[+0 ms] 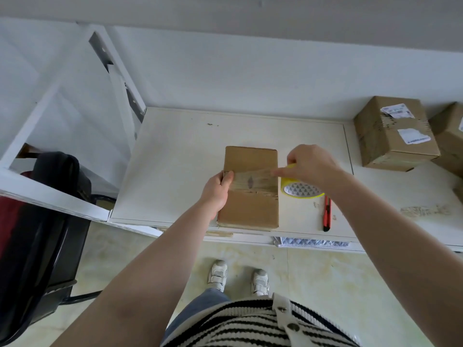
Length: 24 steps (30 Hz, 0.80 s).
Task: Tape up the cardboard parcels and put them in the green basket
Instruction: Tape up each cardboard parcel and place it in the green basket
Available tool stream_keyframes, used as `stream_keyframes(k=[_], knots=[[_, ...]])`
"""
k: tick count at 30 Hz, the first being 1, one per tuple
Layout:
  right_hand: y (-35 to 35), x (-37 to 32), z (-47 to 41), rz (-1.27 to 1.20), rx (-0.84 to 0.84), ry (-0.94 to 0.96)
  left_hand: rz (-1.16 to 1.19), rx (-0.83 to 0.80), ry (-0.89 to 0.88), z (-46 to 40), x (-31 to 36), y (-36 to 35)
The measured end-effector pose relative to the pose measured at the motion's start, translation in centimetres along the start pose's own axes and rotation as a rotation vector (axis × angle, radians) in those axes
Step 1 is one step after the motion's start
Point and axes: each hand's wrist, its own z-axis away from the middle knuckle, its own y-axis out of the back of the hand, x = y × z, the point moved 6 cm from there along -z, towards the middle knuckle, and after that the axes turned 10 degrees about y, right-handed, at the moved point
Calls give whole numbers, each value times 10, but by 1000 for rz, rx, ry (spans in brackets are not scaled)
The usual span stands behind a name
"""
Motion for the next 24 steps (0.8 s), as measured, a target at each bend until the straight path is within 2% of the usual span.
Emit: stream_keyframes(k=[6,8,9,11,13,14,16,19,24], knots=[[-46,28,-2,-157,-88,-82,-210,99,-88,0,7,1],[-55,33,-2,-232,-97,-89,-244,89,-68,2,8,0],[-57,34,-3,-250,-97,-83,-325,115,-54,3,9,0],[-57,34,-6,-241,-105,-61,-666,300,-92,4,18,-1],[-56,34,-10,-213,-116,-45,-870,451,-329,14,45,-17],[-57,35,-11,-209,-120,-46,-914,436,-452,18,58,-31],[-60,38,-12,-201,-129,-58,-1029,336,-560,19,66,-61],[-65,38,-13,-236,-130,-70,-1192,303,-506,12,56,-71],[-71,42,-12,-270,-111,-86,-1202,301,-495,12,56,-71]])
